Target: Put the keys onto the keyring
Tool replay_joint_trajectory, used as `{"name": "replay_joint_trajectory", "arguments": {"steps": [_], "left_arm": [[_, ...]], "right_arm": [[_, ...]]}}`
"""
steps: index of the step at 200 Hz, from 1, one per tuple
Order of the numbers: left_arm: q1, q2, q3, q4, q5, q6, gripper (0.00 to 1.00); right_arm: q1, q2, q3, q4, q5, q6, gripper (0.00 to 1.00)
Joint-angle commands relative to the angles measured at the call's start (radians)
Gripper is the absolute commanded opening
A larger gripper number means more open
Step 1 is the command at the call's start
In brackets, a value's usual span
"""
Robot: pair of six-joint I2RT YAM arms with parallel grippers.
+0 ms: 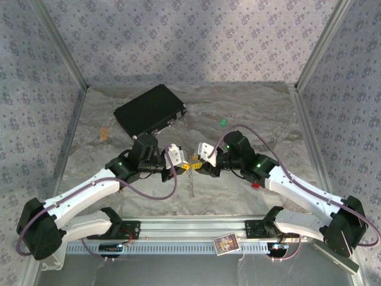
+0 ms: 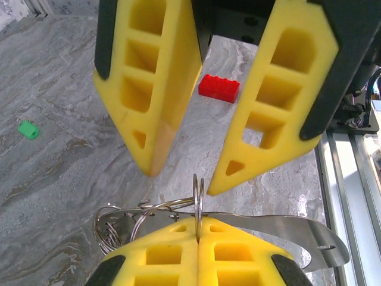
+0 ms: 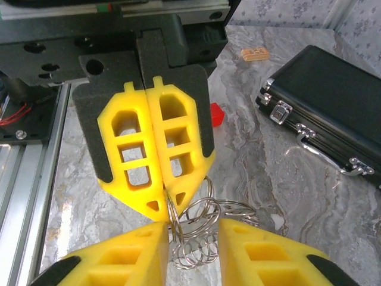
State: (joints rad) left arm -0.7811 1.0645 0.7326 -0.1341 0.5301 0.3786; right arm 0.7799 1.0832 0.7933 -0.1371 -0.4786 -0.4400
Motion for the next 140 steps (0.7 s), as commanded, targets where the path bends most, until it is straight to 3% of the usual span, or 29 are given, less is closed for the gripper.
{"name": "replay_joint_trajectory", "arguments": {"steps": [1,37,54,90,127,140], "left_arm": [[-0.006,0.005,0.040,0.001,0.007,0.025,0.00],[-0.009,0.008,0.042,0.008,0.012,0.024,0.00],[-0.010,0.008,0.042,0.017,0.006,0.015,0.00],[-0.009,0.012,0.045,0.016,0.001,0.004,0.12],[-0.010,0.012,0.045,0.013,0.004,0.003,0.13],[-0.010,0.013,0.045,0.006,0.009,0.011,0.05]], "right_arm": [[0.007,0.007,0.008,0.014,-0.017,-0.004,0.21],[0.010,0.012,0.018,-0.006,-0.045,-0.018,0.00],[0.013,0.018,0.027,-0.025,-0.062,-0.024,0.00],[0.020,0.029,0.046,-0.055,-0.065,-0.039,0.00],[0.026,0.041,0.065,-0.082,-0.059,-0.053,0.00],[0.027,0.041,0.067,-0.085,-0.058,-0.055,0.00]]}}
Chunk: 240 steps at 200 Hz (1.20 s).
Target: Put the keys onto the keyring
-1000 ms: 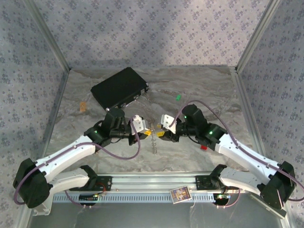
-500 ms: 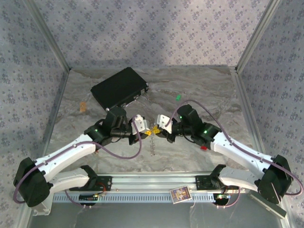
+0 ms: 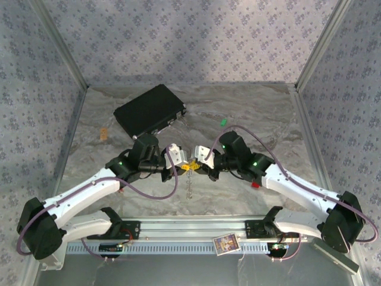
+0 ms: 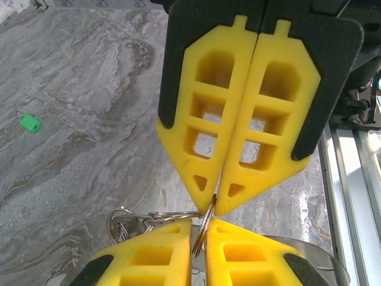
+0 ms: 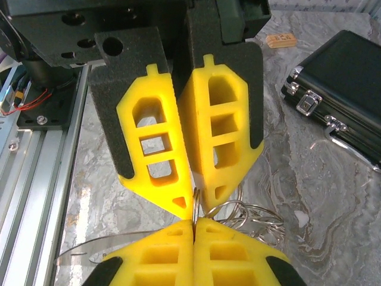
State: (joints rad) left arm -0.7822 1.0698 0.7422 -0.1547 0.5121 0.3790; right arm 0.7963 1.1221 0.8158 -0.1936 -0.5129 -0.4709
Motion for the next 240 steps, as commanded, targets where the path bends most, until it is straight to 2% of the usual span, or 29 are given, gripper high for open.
{"name": "replay_joint_trajectory", "arguments": {"steps": [1,11,24,34,44,77,107,122,139,163,179,223,240], "left_arm": [[-0.009,0.007,0.036,0.027,0.026,0.010,0.05],[-0.009,0.006,0.036,0.023,0.022,0.013,0.00],[-0.009,0.005,0.038,0.014,0.015,0.012,0.00],[-0.009,0.005,0.044,0.004,0.001,-0.005,0.00],[-0.009,0.007,0.055,-0.018,-0.022,-0.033,0.00],[-0.009,0.037,0.140,-0.141,-0.155,-0.218,0.00],[-0.009,0.093,0.265,-0.308,-0.311,-0.402,0.00],[-0.008,0.132,0.334,-0.385,-0.391,-0.556,0.00],[-0.005,0.196,0.421,-0.475,-0.390,-0.701,0.00],[-0.005,0.320,0.571,-0.643,-0.363,-0.893,0.00],[0.001,0.397,0.655,-0.727,-0.300,-0.984,0.00],[0.027,0.444,0.727,-0.721,-0.139,-1.248,0.00],[0.035,0.457,0.752,-0.750,-0.108,-1.350,0.00]], "right_arm": [[0.011,0.002,0.046,-0.028,-0.024,-0.024,0.00],[0.010,0.001,0.045,-0.027,-0.021,-0.023,0.00],[0.011,-0.001,0.047,-0.025,0.009,-0.018,0.01],[0.007,-0.011,0.045,-0.031,0.055,-0.007,0.23],[-0.005,-0.032,0.034,-0.036,0.091,0.000,0.28],[-0.057,-0.131,-0.039,0.002,0.107,0.060,0.28],[-0.038,-0.158,-0.065,0.010,0.011,0.106,0.25],[-0.012,-0.146,-0.079,0.035,-0.029,0.130,0.24],[0.020,-0.121,-0.099,0.098,-0.053,0.157,0.24],[0.061,-0.070,-0.148,0.262,-0.004,0.203,0.21],[0.075,-0.031,-0.183,0.372,0.058,0.229,0.12],[0.083,0.039,-0.281,0.591,0.222,0.262,0.10],[0.084,0.035,-0.328,0.667,0.289,0.260,0.14]]}}
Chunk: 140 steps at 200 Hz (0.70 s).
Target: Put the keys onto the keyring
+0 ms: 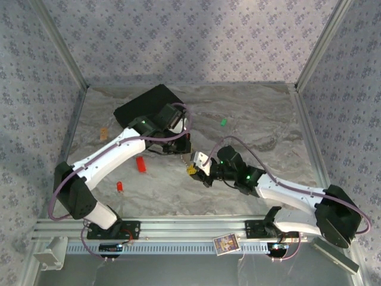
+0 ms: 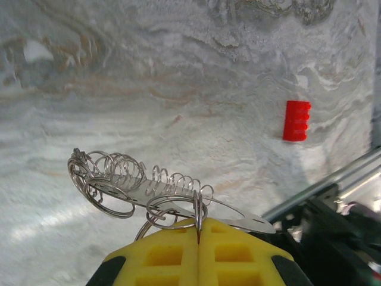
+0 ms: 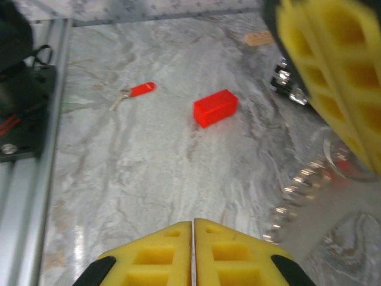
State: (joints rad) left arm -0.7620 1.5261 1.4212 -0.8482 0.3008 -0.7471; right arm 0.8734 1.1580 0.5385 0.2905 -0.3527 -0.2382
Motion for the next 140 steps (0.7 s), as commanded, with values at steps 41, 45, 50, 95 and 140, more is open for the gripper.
{"name": "replay_joint_trajectory", "arguments": {"steps": [41,45,50,95,140], "left_arm": [[0.035,0.013,0.096,-0.083,0.199,-0.423,0.00],[0.036,0.011,0.095,-0.083,0.205,-0.436,0.00],[0.038,0.008,0.094,-0.082,0.210,-0.448,0.00],[0.049,-0.005,0.069,-0.065,0.258,-0.540,0.00],[0.056,-0.023,0.030,-0.033,0.245,-0.567,0.00]], "right_arm": [[0.006,-0.043,-0.124,0.294,0.190,0.003,0.20],[0.006,-0.052,-0.133,0.307,0.194,0.001,0.21],[0.007,-0.061,-0.141,0.318,0.197,-0.003,0.21],[0.006,-0.140,-0.196,0.366,0.214,-0.031,0.21],[0.018,-0.127,-0.173,0.355,0.213,-0.056,0.20]]}}
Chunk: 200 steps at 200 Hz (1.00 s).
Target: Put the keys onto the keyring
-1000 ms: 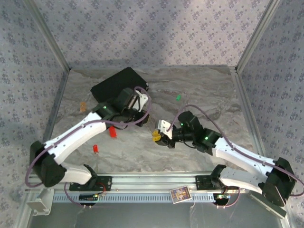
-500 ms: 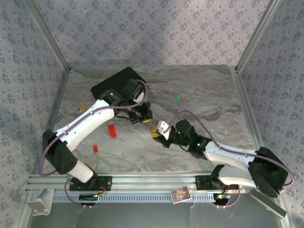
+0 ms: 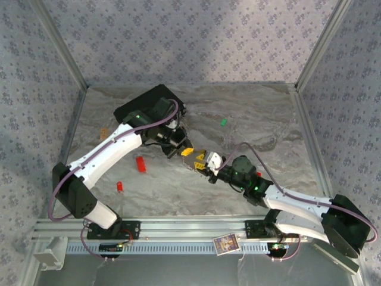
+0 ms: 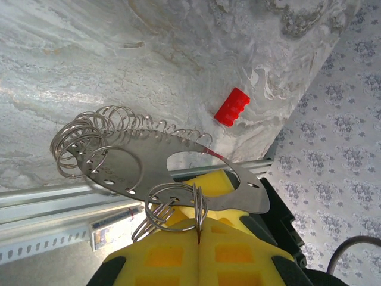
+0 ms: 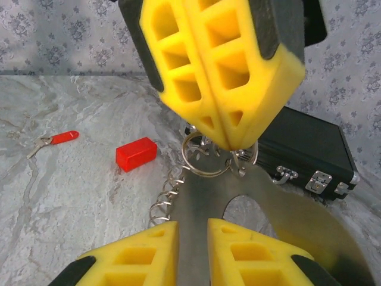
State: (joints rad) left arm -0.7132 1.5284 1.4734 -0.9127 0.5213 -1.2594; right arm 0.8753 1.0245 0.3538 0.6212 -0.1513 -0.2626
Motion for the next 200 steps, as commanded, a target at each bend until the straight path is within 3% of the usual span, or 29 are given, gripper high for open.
{"name": "replay_joint_trajectory", "arguments": {"steps": [1,48,76,96,110,129,149,176,200], "left_arm": [[0.007,-0.026,-0.025,0.033,0.025,-0.057,0.00],[0.024,-0.067,-0.075,0.048,-0.034,-0.032,0.00],[0.024,-0.072,-0.041,0.016,-0.186,0.187,0.00],[0.018,-0.082,-0.056,0.047,-0.285,0.383,0.00],[0.018,-0.103,-0.096,0.106,-0.321,0.478,0.00],[0.038,-0.122,-0.140,0.154,-0.332,0.427,0.00],[0.074,-0.105,-0.134,0.129,-0.262,0.364,0.00],[0.101,-0.091,-0.139,0.141,-0.151,0.287,0.00],[0.103,-0.094,-0.136,0.131,-0.147,0.329,0.00]], "right_arm": [[0.017,0.007,0.012,0.023,0.012,-0.033,0.20],[0.039,-0.078,0.024,-0.053,-0.002,-0.033,0.21],[0.019,-0.203,0.049,-0.254,0.049,0.002,0.22],[-0.035,-0.272,0.095,-0.451,0.148,0.127,0.26],[-0.094,-0.292,0.140,-0.598,0.140,0.210,0.26],[-0.159,-0.290,0.176,-0.745,0.057,0.292,0.28],[-0.196,-0.280,0.173,-0.819,0.011,0.370,0.31],[-0.210,-0.248,0.130,-0.765,-0.076,0.413,0.44],[-0.204,-0.201,0.117,-0.676,-0.133,0.362,0.51]]}}
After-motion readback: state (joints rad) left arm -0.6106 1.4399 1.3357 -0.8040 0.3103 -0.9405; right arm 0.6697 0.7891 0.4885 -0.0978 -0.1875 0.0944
